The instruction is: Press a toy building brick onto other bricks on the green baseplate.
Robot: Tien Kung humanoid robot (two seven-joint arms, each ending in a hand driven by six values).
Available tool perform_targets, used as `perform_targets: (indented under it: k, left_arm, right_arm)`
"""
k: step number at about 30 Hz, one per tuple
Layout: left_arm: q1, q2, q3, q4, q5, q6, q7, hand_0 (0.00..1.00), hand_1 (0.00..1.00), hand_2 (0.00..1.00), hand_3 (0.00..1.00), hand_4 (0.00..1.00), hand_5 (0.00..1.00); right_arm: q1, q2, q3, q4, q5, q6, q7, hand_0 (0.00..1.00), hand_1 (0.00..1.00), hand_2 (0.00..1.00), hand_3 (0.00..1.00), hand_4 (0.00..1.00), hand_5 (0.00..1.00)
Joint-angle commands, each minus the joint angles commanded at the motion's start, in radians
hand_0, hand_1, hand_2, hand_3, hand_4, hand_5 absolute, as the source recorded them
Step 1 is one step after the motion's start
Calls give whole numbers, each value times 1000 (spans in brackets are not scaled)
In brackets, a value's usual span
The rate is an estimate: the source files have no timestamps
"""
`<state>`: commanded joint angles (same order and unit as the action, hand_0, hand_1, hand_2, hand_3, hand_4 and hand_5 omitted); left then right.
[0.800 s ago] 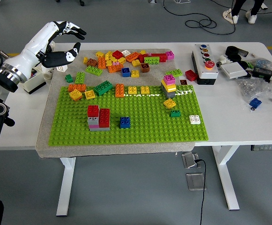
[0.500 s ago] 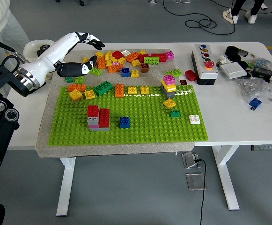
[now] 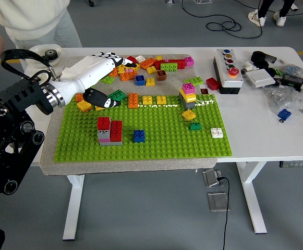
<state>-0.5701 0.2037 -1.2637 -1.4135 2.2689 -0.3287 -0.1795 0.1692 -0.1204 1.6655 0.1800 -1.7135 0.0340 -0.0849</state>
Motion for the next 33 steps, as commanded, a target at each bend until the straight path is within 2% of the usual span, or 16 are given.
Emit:
perform_targets:
  k: [4, 8, 9, 14, 15, 16, 27, 33]
  left_arm:
    - [-14, 4, 53, 6, 0, -42, 21, 903, 877, 819, 838, 908, 70]
    - [-32, 2, 102, 9, 0, -105, 49, 903, 877, 819, 838, 908, 70]
    - [-39, 2, 117, 13, 0, -121, 55, 883, 848, 779, 815, 900, 69]
    - [-70, -8, 159, 49, 0, -156, 69, 883, 848, 779, 815, 900, 69]
    - [-77, -14, 169, 61, 0, -163, 71, 839, 808, 733, 778, 890, 65]
    - [-80, -16, 173, 66, 0, -166, 72, 839, 808, 733, 778, 890, 65]
    - [-103, -90, 216, 190, 0, -226, 108, 844, 806, 735, 791, 880, 73]
    - [-113, -119, 218, 231, 0, -216, 136, 852, 810, 742, 798, 873, 75]
  right_arm:
    - [-1, -2, 0, 0, -4, 1, 0, 747, 642, 680, 603, 860, 525]
    - [0, -3, -2, 0, -7, 1, 0, 747, 642, 680, 603, 860, 525]
    - [1, -2, -3, 0, -8, 2, 0, 746, 642, 680, 604, 861, 525]
    - [4, -3, -5, 0, -11, 2, 1, 746, 642, 680, 604, 861, 525]
    - [4, -4, -6, 0, -13, 3, 0, 746, 642, 680, 604, 861, 524]
    - [4, -4, -6, 0, -13, 3, 0, 746, 642, 680, 604, 861, 524]
    - [6, -7, -9, 0, -22, 5, 0, 747, 642, 680, 605, 862, 523]
    - [7, -7, -8, 0, -24, 6, 0, 748, 642, 681, 605, 861, 521]
